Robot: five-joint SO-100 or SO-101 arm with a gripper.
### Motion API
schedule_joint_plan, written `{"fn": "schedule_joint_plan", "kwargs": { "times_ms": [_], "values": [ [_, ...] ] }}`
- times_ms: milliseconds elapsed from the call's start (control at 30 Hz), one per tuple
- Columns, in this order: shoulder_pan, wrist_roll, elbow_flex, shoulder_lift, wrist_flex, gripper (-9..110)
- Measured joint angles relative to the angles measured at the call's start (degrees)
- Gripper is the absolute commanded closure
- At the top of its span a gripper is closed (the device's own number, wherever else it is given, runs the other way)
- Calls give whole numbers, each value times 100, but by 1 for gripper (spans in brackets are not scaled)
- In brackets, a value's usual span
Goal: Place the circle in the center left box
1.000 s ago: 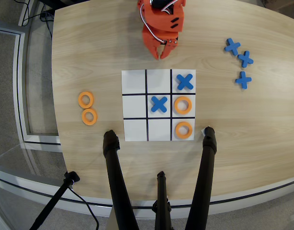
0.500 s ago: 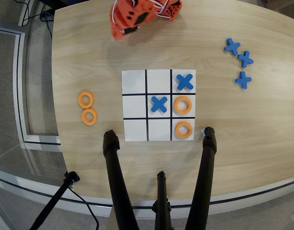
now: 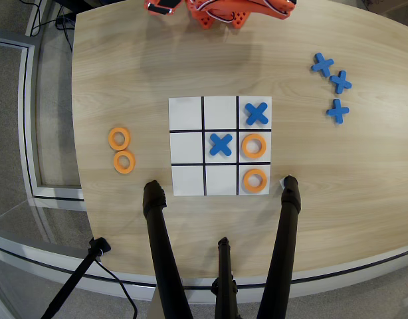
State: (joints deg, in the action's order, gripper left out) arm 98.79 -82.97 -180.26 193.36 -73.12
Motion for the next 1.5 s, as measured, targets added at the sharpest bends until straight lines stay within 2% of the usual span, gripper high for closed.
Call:
{"fn": "schedule_joint_plan", "kwargs": {
  "times_ms": [167, 867, 1500],
  "values": [
    [202, 0, 0, 0, 0, 101],
    [-316, 0, -9, 0, 0, 102],
    [-378, 0, -9, 0, 0, 101]
  ]
}}
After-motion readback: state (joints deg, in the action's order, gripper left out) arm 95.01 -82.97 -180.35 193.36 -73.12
